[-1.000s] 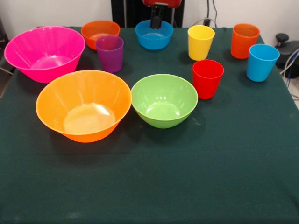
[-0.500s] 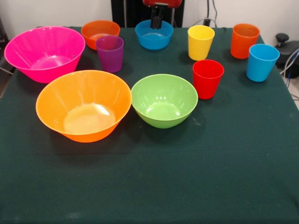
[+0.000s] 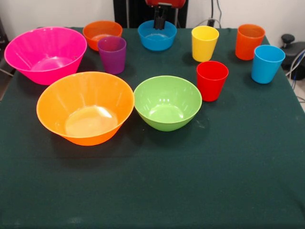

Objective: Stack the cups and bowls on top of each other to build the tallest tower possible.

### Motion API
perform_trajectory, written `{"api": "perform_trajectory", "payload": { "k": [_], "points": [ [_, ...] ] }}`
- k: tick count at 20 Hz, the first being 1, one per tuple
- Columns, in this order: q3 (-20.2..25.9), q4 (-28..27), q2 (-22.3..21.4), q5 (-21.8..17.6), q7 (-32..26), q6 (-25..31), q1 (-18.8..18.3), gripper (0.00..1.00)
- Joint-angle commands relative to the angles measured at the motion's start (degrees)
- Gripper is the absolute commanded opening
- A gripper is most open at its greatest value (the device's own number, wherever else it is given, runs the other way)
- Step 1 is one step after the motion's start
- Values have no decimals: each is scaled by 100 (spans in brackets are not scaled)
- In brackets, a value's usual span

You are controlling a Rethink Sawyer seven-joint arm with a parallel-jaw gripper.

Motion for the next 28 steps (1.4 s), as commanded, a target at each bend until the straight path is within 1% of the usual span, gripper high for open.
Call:
{"api": "perform_trajectory", "payload": {
  "k": [1, 4, 10, 16, 17, 23, 28],
  "points": [
    [388, -172, 117, -207, 461, 472, 120, 0],
    [417, -157, 150, -200, 487, 421, 92, 0],
    [465, -186, 157, -195, 450, 490, 58, 0],
    [422, -187, 149, -177, 471, 497, 89, 0],
    [489, -161, 148, -187, 457, 496, 24, 0],
    [411, -202, 159, -200, 445, 506, 113, 0],
    [420, -186, 157, -200, 446, 508, 105, 0]
  ]
}}
